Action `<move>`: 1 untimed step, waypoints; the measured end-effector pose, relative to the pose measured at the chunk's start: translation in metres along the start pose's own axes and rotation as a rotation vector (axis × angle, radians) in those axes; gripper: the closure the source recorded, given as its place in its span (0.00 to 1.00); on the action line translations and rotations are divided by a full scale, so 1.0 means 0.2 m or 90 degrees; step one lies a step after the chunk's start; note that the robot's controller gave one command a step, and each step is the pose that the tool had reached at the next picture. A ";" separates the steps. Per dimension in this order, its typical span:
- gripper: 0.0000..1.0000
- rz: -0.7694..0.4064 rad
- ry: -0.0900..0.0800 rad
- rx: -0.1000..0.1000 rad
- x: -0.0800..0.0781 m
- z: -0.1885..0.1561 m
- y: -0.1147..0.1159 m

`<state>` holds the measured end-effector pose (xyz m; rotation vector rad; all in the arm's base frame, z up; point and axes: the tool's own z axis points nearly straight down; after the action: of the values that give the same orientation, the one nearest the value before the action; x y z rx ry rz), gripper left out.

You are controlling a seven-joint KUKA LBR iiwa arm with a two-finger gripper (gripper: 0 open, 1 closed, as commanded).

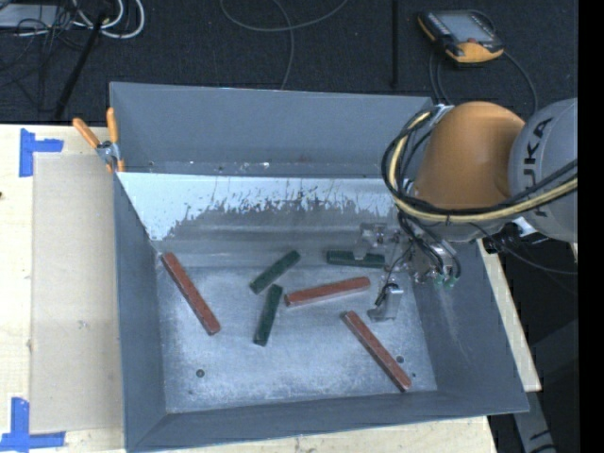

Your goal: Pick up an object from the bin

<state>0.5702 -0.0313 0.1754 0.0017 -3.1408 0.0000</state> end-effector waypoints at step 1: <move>0.00 0.000 0.000 0.000 0.00 0.00 0.00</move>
Offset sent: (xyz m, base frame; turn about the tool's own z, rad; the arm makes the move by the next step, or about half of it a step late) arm 0.0385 0.0098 -0.1054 0.1308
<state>0.5702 -0.0313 0.1754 0.0021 -3.1408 0.0000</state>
